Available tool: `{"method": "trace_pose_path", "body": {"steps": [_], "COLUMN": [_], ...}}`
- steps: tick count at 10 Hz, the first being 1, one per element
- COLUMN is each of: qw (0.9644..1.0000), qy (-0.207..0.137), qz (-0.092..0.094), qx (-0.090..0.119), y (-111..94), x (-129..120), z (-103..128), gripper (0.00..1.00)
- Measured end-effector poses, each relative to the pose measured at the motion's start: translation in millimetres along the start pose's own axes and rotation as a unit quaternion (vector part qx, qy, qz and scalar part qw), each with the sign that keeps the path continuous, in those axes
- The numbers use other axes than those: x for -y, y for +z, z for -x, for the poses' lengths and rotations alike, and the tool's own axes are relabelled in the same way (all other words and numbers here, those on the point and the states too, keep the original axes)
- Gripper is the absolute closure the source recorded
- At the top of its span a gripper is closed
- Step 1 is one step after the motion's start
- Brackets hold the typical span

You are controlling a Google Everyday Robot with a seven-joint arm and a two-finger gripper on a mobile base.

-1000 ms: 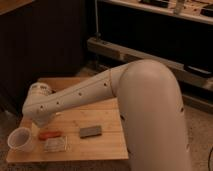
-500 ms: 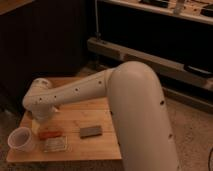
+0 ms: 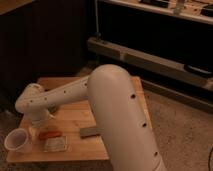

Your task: Place the pepper in the ceramic cup

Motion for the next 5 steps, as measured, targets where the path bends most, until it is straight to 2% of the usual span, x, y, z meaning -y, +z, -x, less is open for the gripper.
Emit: {"method": "trace_pose_path", "body": {"steps": [5], "qw": [0.9998], "qy": [0.021], "qz": [0.005], "qx": [-0.004], "y": [12], "x": [-19], "z": [11], "gripper": [0.2]}}
